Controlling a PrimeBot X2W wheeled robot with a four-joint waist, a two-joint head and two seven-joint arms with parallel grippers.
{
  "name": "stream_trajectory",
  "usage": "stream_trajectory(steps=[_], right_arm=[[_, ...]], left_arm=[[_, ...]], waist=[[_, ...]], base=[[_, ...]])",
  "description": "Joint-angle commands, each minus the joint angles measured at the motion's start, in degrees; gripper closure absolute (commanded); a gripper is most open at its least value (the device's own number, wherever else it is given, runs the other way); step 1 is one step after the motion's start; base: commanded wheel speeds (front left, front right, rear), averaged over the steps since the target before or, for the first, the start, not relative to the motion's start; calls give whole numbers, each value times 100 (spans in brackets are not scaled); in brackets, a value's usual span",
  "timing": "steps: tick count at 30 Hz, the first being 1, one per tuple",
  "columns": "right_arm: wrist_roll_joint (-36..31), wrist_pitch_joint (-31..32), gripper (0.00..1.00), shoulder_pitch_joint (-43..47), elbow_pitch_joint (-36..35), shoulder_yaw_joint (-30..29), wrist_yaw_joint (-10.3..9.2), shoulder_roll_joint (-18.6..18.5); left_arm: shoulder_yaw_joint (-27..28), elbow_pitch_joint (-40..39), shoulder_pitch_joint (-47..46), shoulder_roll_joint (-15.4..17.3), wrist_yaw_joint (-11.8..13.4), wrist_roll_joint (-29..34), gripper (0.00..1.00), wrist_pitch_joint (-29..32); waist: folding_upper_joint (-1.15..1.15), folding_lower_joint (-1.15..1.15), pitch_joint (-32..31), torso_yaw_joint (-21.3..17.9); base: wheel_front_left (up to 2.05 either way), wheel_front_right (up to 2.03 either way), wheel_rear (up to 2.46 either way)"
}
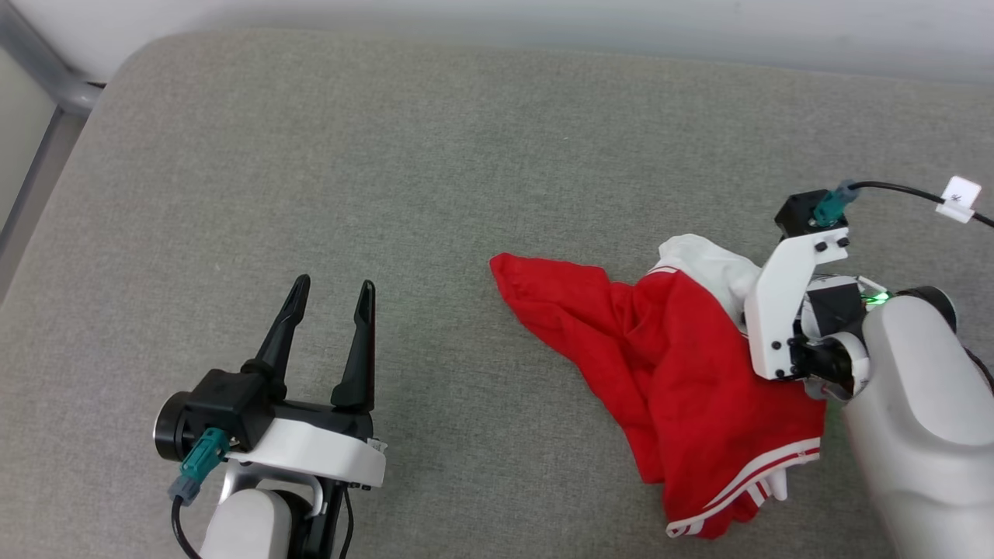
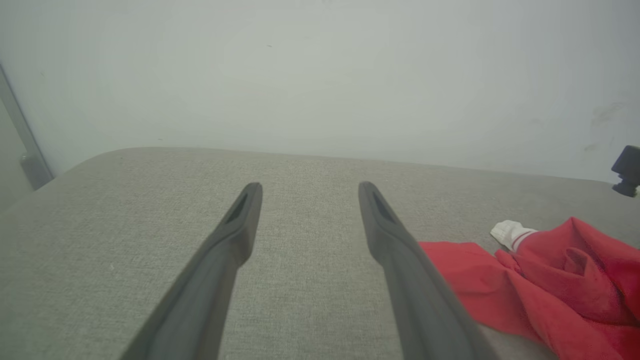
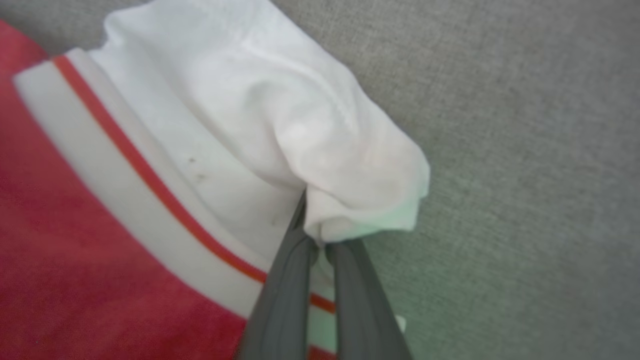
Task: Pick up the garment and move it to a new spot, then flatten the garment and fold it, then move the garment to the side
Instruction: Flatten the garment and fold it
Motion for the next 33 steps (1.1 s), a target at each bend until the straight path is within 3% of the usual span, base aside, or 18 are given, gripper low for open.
stream_trajectory(steps=[1,10,16,18,24,30,31,32,33], right_arm=[[18,-110,100,-7,30,73,-2,13],[-32,-780,100,-175,-1078,-194,-3,-258],[-165,-676,100,511,-1889,-1009,-2,-370],[-298,-617,100,1102,-2291,-1647,-2,-363],[-430,-558,100,2119,-2574,-2616,-2,-88],[-388,-849,100,2848,-2239,-3297,-2,309],[-347,-992,93,2860,-2093,-3336,-3,301],[-334,-1114,62,2866,-1942,-3351,-2,301],[-309,-1254,16,2847,-1819,-3347,-2,300]], left_arm=[[17,17,21,-21,-14,53,0,-14],[138,13,218,-25,-53,189,0,-14],[204,36,388,-38,-53,233,0,-14],[256,44,472,-42,-40,245,0,-14],[307,80,568,-45,-38,255,0,-14],[354,155,613,-33,-45,271,0,-14],[362,166,606,-29,-46,272,0,-14],[367,175,602,-26,-48,274,0,-14],[373,184,602,-25,-50,274,0,-14]], waist=[[0,0,-59,-56],[0,0,-435,-449],[0,0,-639,-672],[0,0,-716,-783],[0,0,-793,-914],[0,0,-781,-988],[0,0,-774,-994],[0,0,-773,-1000],[0,0,-777,-1006]], base=[[0,0,0],[0,0,0],[0,0,0],[0,0,0],[0,0,0],[0,0,0],[0,0,0],[0,0,0],[0,0,0]])
